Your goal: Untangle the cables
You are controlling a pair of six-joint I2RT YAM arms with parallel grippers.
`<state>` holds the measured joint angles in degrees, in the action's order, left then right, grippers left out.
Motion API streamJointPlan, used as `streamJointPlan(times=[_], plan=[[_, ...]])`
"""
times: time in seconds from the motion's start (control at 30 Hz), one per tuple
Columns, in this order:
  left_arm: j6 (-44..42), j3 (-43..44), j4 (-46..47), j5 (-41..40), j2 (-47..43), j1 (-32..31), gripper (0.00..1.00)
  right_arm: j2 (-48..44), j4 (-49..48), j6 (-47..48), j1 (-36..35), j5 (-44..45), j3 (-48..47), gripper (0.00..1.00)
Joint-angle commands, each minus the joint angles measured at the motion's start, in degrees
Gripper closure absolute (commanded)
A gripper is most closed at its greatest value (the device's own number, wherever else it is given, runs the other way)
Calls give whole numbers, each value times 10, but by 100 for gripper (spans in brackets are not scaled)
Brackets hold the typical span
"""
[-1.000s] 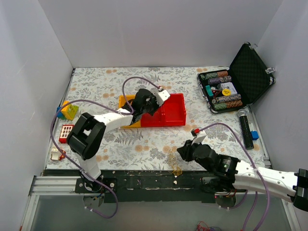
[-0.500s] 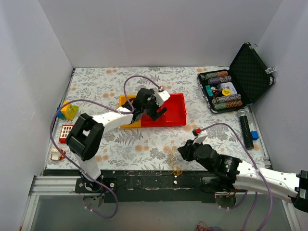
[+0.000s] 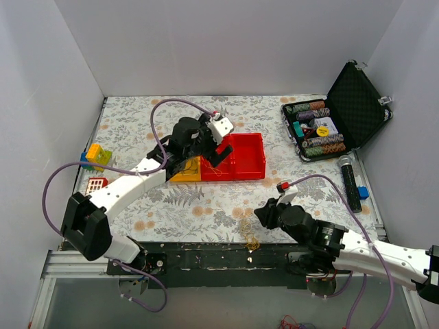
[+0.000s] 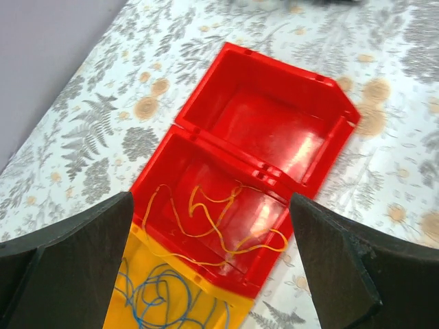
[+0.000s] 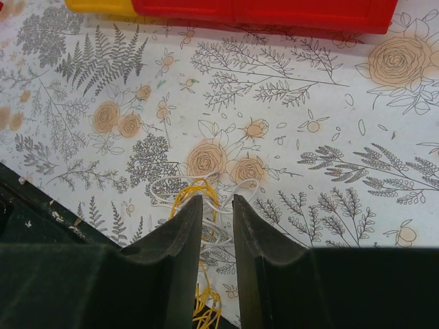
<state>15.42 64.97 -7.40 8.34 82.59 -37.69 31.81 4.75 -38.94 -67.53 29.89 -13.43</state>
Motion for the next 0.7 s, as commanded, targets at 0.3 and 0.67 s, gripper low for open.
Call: streamJointPlan(times=[0.3, 0.67], plan=[[41, -149, -65, 199, -68, -183, 2, -73, 68, -24, -3, 32, -14, 67], [45, -53, -17, 186, 96, -198, 4, -138, 125, -17, -3, 47, -28, 68]])
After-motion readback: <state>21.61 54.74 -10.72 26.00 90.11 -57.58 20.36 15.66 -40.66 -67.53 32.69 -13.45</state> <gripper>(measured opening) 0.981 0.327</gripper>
